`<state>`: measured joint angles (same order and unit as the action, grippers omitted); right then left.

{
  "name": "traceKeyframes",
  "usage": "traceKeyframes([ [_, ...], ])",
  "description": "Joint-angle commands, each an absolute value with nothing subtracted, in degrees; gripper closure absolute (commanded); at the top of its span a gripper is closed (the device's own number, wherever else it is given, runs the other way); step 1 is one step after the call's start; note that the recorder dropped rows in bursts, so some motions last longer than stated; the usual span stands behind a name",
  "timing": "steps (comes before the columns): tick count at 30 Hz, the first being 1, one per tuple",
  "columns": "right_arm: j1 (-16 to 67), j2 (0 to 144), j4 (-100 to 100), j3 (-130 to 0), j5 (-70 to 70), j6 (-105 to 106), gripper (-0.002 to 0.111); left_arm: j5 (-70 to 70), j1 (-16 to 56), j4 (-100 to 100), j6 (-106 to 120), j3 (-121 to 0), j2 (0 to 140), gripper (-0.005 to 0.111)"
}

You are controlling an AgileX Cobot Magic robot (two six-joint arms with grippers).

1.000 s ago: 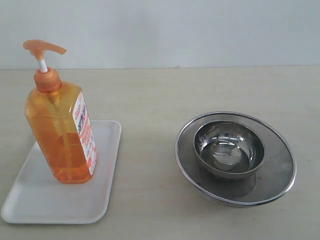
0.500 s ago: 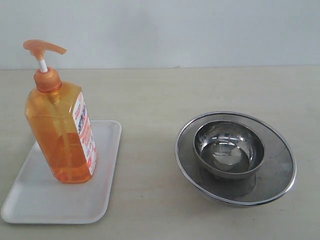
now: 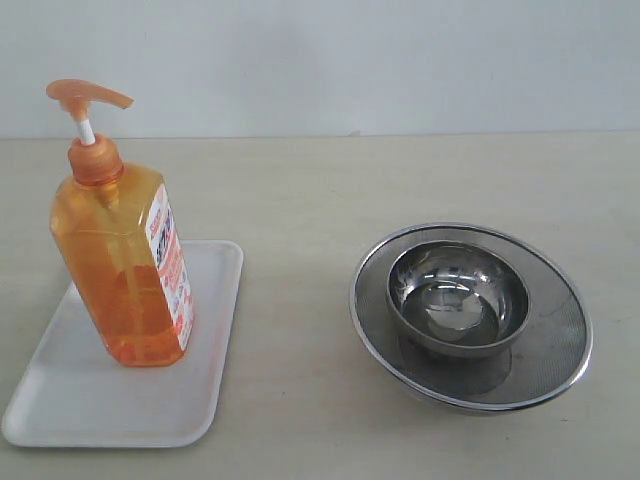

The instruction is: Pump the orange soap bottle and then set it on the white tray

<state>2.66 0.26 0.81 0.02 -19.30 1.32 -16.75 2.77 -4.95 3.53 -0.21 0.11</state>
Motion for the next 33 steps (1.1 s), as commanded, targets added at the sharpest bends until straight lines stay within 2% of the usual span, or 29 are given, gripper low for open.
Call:
traceKeyframes([
  [1, 2.4, 0.0, 0.9, 0.0, -19.1, 1.3, 0.108, -16.9, 2.6, -5.1, 1.8, 0.0, 0.0, 0.102],
  [33, 2.4, 0.0, 0.9, 0.0, -19.1, 1.3, 0.108, -16.9, 2.6, -5.1, 1.5, 0.0, 0.0, 0.102],
])
